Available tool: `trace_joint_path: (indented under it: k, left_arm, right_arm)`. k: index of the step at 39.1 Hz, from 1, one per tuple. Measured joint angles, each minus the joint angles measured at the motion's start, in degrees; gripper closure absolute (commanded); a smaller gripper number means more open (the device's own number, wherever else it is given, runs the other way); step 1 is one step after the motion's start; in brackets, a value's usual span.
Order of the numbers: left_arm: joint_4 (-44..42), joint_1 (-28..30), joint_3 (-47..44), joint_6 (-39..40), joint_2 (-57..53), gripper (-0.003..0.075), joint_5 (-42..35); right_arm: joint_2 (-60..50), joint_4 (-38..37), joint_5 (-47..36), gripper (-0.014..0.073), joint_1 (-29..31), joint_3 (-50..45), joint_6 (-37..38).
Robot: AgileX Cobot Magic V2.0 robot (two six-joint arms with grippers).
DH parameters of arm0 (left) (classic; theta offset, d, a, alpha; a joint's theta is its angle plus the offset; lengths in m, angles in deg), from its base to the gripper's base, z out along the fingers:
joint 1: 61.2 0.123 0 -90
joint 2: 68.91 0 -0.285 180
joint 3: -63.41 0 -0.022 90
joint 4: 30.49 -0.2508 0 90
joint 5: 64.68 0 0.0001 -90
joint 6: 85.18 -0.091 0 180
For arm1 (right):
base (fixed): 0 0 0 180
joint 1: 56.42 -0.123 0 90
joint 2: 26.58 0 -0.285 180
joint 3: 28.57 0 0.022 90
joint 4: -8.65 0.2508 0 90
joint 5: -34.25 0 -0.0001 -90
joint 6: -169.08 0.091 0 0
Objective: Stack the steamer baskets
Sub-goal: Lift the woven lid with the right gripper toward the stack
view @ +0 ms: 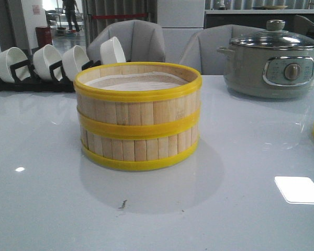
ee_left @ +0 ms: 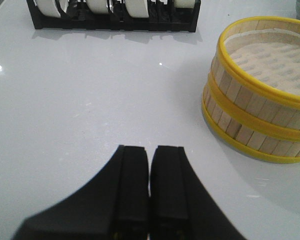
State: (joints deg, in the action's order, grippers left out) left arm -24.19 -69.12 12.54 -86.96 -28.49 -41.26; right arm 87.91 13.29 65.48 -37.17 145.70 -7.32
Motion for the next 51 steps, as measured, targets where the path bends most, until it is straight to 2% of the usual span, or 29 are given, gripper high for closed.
trace_joint_path:
  k: [10,21,28,39,47,51]
  left_arm:
    - [0.00,0.00,0.00,0.00,0.00,0.0635,0.00]
    - [0.00,0.00,0.00,0.00,0.00,0.0635,0.00]
    - [-0.10,0.00,0.00,0.00,0.00,0.0635,0.00]
    - [-0.10,0.00,0.00,0.00,0.00,0.0635,0.00]
    - [-0.10,0.00,0.00,0.00,0.00,0.0635,0.00]
    - [-0.10,0.00,0.00,0.00,0.00,0.0635,0.00]
  right_arm:
    - [-1.18,-0.13,4.70,0.0538,-4.00,5.09,0.00]
    - [-4.47,-0.18,14.12,0.0538,-12.57,19.82,0.00]
    - [-4.70,-0.18,19.65,0.0538,-20.17,28.36,0.00]
    - [-3.83,-0.18,21.39,0.0538,-34.39,35.39,0.00]
    - [2.91,-0.18,23.14,0.0538,-44.49,41.59,0.00]
    - [6.87,-0.18,24.61,0.0538,-47.40,45.01,0.00]
